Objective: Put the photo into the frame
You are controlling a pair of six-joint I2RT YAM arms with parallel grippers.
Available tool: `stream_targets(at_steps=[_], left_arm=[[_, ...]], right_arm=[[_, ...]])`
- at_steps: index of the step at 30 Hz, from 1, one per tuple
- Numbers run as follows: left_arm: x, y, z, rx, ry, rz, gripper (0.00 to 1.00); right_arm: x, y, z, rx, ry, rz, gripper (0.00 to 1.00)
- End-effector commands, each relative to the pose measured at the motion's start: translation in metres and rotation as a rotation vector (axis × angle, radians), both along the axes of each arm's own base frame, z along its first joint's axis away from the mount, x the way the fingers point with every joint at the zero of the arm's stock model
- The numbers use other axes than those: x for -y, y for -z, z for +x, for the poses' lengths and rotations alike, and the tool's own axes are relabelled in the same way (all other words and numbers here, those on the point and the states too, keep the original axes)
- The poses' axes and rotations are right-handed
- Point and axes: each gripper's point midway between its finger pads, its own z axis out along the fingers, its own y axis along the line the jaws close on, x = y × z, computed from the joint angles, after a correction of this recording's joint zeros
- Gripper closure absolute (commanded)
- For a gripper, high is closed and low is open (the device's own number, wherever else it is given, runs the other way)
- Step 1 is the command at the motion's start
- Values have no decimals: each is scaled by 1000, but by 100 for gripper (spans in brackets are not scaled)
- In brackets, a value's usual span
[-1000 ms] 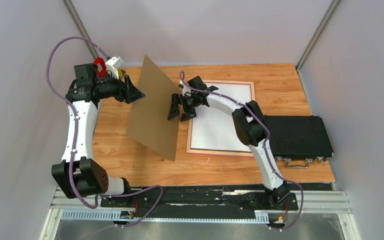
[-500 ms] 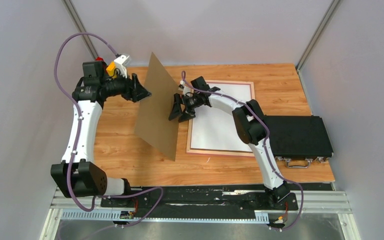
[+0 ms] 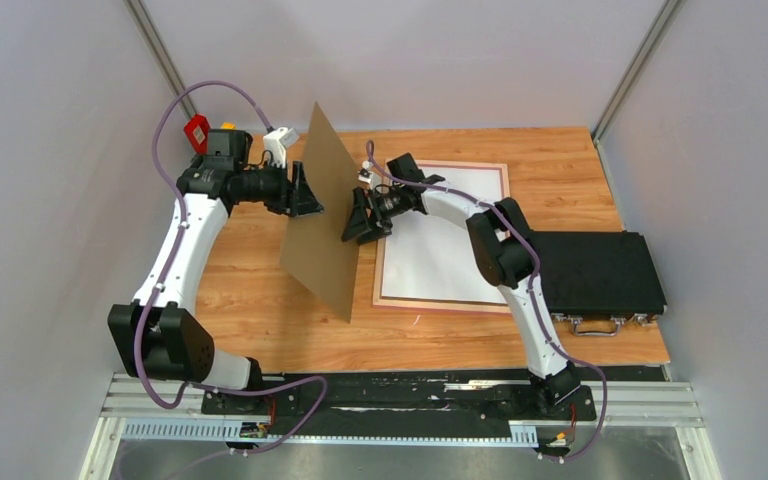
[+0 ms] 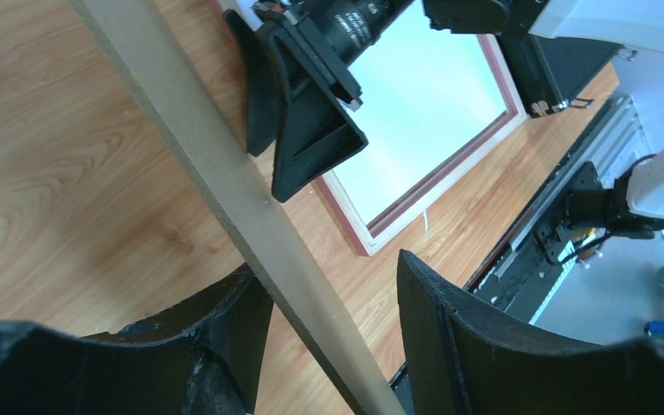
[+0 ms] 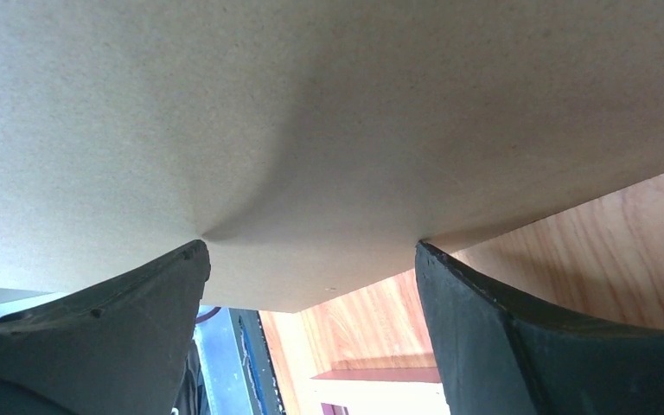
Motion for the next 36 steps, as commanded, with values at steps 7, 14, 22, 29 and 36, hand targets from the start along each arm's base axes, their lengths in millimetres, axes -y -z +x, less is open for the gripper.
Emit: stream_targets(at_steps=[7,14,22,29,36], left_arm=[[-16,-15,14,8,-137,124,53],[-33,-14,18,-1,-206,214,76],[-62,-12,21,-4,-300,364,100],[-84,-22,20,44,-356,465,100],[-104,-38,16,97,-405,553,100]], right_arm=[[9,-6,6,89,9,-8,6],[10,-20,7,106,14,3,5],[13,-39,6,136,24,11,3],[19,-53,7,171,38,14,3],[25,-70,11,221,63,12,2]])
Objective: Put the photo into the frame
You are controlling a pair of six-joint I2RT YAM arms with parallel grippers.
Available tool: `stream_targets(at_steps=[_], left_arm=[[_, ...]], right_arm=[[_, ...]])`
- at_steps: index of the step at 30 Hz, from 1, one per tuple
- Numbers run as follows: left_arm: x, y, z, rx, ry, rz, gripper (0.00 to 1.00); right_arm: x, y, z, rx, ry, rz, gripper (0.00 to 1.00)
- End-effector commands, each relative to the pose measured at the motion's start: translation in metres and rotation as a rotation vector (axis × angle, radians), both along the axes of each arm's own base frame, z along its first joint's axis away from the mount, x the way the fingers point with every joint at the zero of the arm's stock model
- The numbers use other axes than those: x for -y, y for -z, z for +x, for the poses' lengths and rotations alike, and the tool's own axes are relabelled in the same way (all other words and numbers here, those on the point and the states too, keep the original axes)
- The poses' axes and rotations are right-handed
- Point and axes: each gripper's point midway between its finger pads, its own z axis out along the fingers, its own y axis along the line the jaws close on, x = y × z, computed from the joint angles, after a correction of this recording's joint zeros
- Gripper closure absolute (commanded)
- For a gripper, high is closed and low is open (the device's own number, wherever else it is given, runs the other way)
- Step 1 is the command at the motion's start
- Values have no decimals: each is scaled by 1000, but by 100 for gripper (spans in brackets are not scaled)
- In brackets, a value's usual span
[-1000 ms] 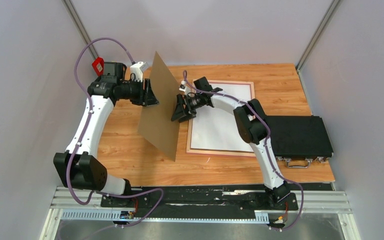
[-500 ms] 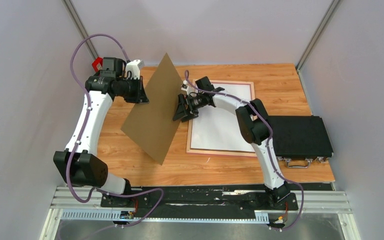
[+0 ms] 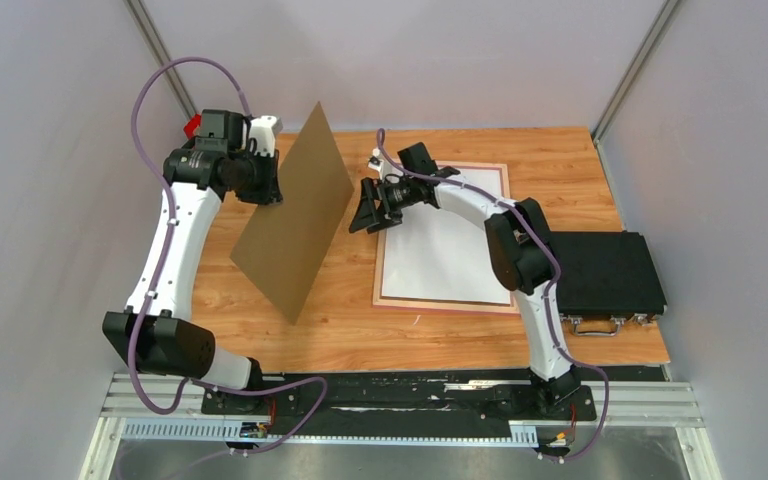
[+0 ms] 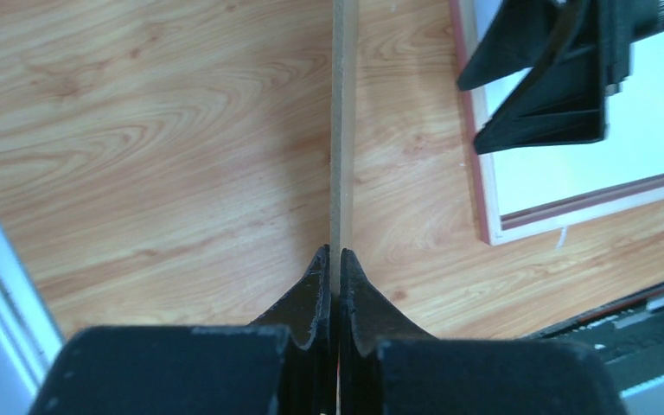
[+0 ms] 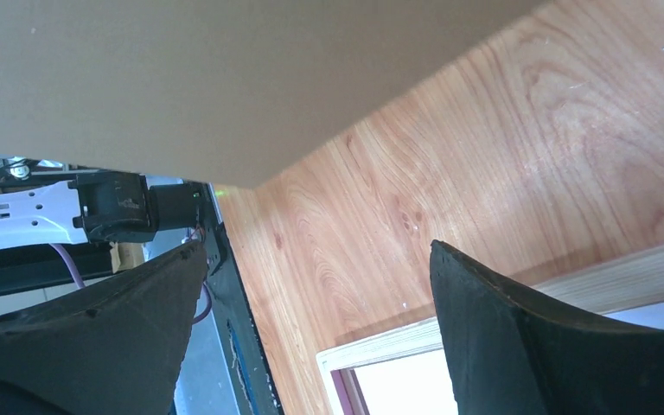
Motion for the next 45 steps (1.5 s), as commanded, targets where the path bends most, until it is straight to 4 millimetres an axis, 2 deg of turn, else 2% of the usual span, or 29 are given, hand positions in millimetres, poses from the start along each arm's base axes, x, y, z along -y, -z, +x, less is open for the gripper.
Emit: stream_targets(at_steps=[1,7,16,27,30,37,45], left_arm=[[-35,-28,3,116,-31,194,100],[-42,-36,0,121,-32,233,100],[-23,-25,5,81,-30,117,100],[-11,-32,1,134,-68,17,100],[-10,-33,0,144,-71,4,100],[-4,-49,0,236,-64,-42,100],[1,-44,1,268,-79,-88,100]], right_arm=[[5,-41,7,123,14,34,2],[8,-52,12,154,64,12,2],[9,-61,17,141,122,1,2],[-1,-94,4,156,225,5,0],[1,-99,9,179,278,-16,0],[6,-113,18,236,343,-31,0],[2,-140,31,246,361,16,0]])
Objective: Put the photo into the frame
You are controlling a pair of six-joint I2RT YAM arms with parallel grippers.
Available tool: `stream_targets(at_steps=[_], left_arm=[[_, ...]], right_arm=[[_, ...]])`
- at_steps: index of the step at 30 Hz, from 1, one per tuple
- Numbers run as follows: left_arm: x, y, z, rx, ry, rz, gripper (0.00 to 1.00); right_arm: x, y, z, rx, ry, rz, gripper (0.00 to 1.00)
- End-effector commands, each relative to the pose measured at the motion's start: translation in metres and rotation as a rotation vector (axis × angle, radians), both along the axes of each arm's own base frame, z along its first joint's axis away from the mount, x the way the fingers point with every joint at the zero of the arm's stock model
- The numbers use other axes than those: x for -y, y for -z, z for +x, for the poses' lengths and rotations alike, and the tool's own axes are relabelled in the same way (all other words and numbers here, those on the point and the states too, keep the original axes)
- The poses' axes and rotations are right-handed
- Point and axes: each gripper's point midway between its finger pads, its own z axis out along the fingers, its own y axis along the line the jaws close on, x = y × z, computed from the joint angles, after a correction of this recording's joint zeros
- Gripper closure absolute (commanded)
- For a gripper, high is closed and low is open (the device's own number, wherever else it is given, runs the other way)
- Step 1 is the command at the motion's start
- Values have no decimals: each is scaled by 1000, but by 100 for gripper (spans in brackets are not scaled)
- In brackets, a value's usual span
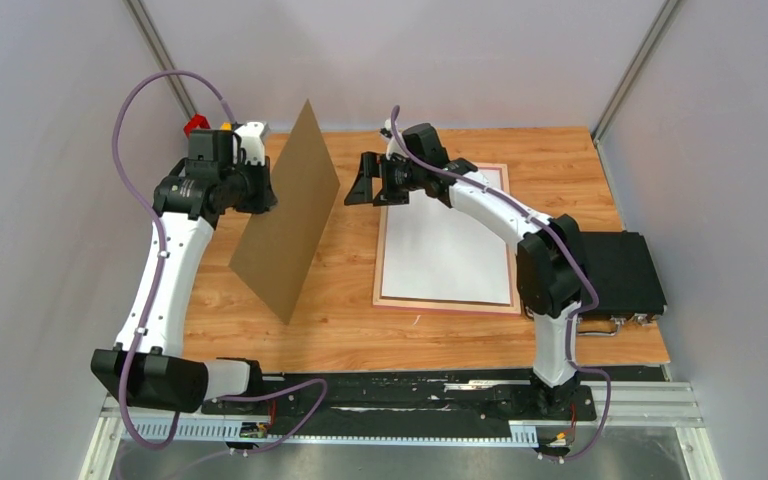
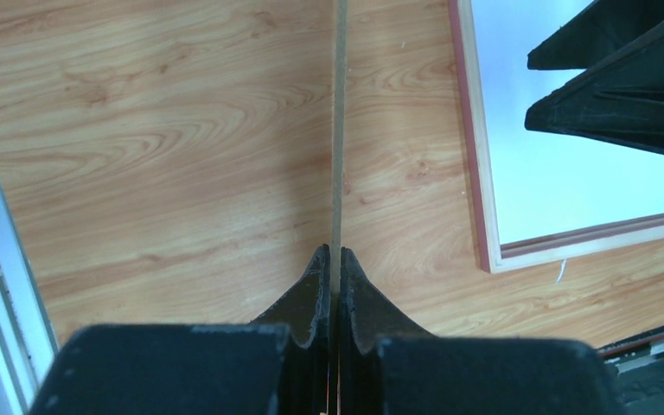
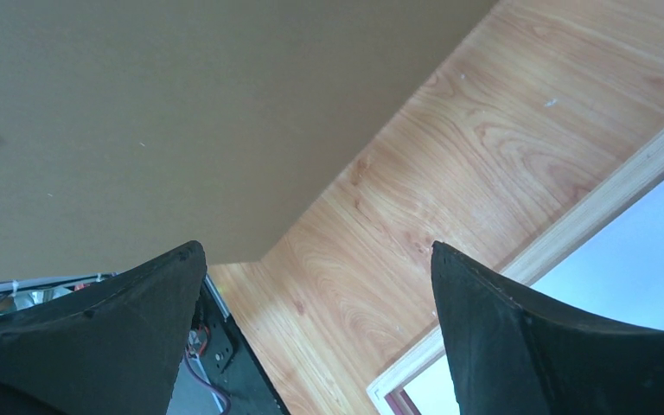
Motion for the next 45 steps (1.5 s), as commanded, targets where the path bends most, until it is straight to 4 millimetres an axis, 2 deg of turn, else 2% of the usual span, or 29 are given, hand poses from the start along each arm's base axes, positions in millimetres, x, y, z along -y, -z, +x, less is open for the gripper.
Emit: stream_targets(at_steps=[1,11,16,19,27,32,36,40,45], left_arm=[[10,-31,14,151,-3,-81,100],[-8,-34,16,148,-80,-13,100],[-14,-50,15,187,-108,7,100],[-13,-52,15,189,-109,-6,100],[-4,-32,19,114,-95,-41,99],[-3,-29,21,107,-99,-31,96],[-2,-28,20,101,-97,-22,88],[2,-27,18,97,-88,-30,71],[6,-27,16,95,-77,-45,55]], right_arm=[[-5,-58,15,79,23,93,0],[-20,-101,28,77,-3,182,0],[-26,-103,28,35,-6,195,0],[-31,-102,25,28,-12,190,1],[-38,-105,18,32,-23,188,0],[-38,-99,17,25,-20,176,0],[-37,-95,17,17,-19,170,0],[-38,-89,17,9,-19,163,0],[-38,-85,17,7,-19,156,0]])
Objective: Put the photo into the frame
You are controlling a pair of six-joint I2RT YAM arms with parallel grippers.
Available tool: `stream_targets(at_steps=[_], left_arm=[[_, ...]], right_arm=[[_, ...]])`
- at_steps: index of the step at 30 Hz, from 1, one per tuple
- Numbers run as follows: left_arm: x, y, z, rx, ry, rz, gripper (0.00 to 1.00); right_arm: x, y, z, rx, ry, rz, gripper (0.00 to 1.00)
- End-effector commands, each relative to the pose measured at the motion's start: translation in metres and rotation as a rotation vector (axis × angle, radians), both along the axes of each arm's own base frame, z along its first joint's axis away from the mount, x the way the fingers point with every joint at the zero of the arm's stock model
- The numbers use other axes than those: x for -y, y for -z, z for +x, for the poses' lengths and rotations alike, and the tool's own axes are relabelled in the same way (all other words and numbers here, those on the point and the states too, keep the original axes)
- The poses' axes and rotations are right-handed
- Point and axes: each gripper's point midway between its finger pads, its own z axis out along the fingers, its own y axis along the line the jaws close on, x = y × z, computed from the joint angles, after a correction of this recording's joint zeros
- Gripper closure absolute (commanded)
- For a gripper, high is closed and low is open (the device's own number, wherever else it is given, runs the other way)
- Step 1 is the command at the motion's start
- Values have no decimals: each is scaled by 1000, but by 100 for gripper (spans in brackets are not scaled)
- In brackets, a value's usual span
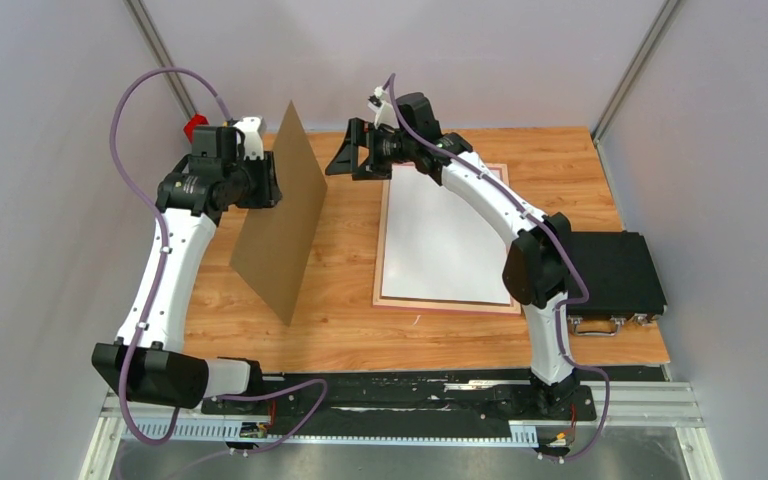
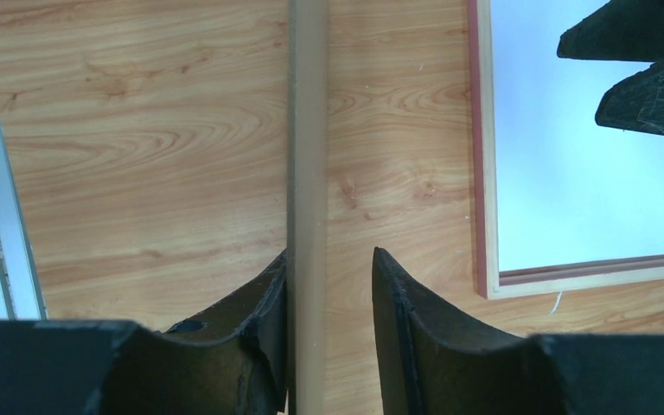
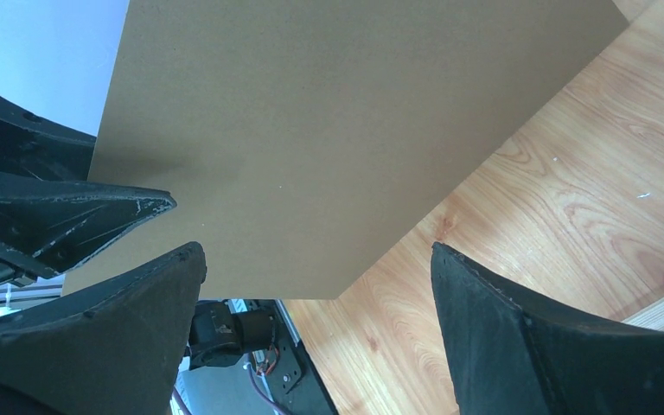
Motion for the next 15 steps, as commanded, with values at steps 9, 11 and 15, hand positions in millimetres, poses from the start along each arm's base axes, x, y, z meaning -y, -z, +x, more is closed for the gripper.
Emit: stream_targets(at_steps=[9,11,15], left_arm=[[16,-34,-5,106,54,-73,37],[21,-34,-8,103,75,-95,35],[31,-32,-13,101,122,-138,31]], right_arm=[[-1,-5,-1,15,8,4,0],[-2,-8,-1,16,6,11,0],[-6,-13,-4,16,-15,32,0]])
